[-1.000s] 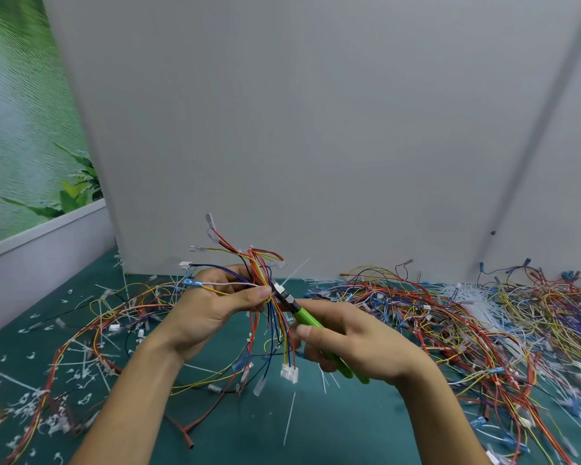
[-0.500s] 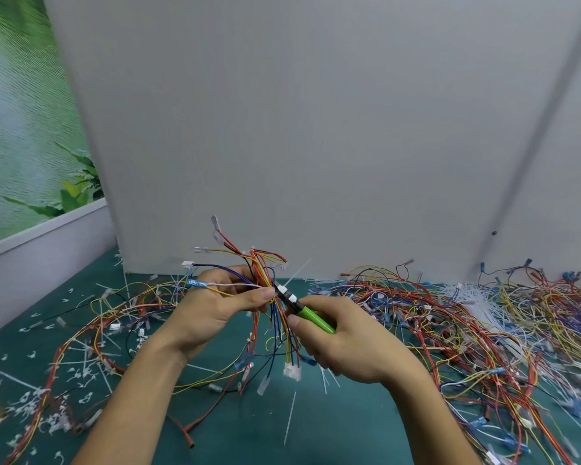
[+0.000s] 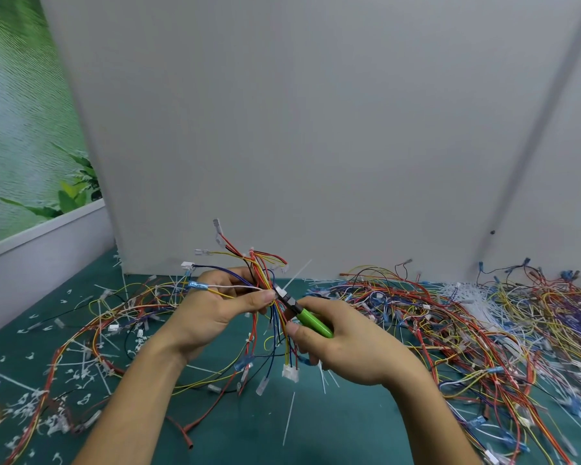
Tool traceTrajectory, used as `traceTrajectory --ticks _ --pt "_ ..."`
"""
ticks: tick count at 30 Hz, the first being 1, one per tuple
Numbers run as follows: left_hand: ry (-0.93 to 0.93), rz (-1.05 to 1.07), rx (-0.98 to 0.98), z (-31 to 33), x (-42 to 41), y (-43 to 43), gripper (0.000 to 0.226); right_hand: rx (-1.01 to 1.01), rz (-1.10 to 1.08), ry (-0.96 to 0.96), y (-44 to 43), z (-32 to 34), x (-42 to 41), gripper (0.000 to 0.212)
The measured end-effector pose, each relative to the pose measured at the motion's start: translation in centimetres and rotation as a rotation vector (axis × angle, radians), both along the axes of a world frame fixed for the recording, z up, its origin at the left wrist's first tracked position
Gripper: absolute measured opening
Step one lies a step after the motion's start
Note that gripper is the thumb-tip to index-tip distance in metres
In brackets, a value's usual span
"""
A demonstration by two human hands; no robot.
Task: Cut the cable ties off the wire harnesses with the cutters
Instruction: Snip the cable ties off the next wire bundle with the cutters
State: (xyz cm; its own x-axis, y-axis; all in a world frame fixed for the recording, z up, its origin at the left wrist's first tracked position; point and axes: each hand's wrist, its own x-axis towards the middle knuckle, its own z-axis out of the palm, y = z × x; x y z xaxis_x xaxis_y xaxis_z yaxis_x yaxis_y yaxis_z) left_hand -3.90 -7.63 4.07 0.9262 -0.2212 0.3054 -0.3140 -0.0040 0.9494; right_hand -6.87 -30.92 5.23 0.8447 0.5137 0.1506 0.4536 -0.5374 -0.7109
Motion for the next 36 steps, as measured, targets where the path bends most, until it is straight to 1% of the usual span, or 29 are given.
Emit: traceTrajectory --ticks 3,5,8,11,14,16,19,23,26,29,32,36 --pt "-0.002 0.004 -0.003 0.04 -0.05 0.00 0.039 0.014 -0.013 -0.003 0.05 -0.11 -0.01 0.016" --pt "0.004 0.003 -0.008 0.05 -0.05 0.07 0.040 0.048 -0.027 0.031 0.10 -0.13 -0.10 0.021" --pt "0.003 -0.010 -0.003 0.04 -0.05 0.06 0.040 0.044 -0.038 0.017 0.24 -0.27 0.06 0.027" --pt "0.001 0.002 0.001 0.05 -0.03 0.08 0.038 -0.001 -0.057 -0.055 0.36 -0.40 0.20 0.023" --pt "-0.003 0.010 0.012 -0.08 0.08 0.23 0.032 0.005 -0.028 0.007 0.47 -0.38 0.15 0.018" --pt "-0.006 0.014 0.018 -0.13 0.13 0.24 0.031 0.000 -0.016 0.015 0.50 -0.36 0.13 0.017" --pt "0.000 -0.001 -0.003 -0.14 0.12 0.09 0.033 0.024 -0.029 -0.009 0.33 -0.55 0.35 0.018" --pt "0.002 -0.017 -0.029 -0.21 0.15 -0.07 0.039 0.073 -0.034 0.056 0.21 -0.47 0.32 0.022" --pt "0.004 0.000 -0.016 -0.30 0.19 -0.08 0.040 0.044 -0.033 0.028 0.27 -0.32 0.25 0.017" --pt "0.004 0.008 -0.008 -0.38 0.23 -0.06 0.041 0.017 -0.032 0.009 0.43 -0.44 0.26 0.019" --pt "0.019 -0.009 -0.032 -0.32 0.16 -0.08 0.042 0.047 -0.042 0.016 0.32 -0.66 0.39 0.022" --pt "0.023 -0.016 -0.041 -0.17 0.06 -0.28 0.038 0.084 -0.061 0.037 0.32 -0.56 0.33 0.021"
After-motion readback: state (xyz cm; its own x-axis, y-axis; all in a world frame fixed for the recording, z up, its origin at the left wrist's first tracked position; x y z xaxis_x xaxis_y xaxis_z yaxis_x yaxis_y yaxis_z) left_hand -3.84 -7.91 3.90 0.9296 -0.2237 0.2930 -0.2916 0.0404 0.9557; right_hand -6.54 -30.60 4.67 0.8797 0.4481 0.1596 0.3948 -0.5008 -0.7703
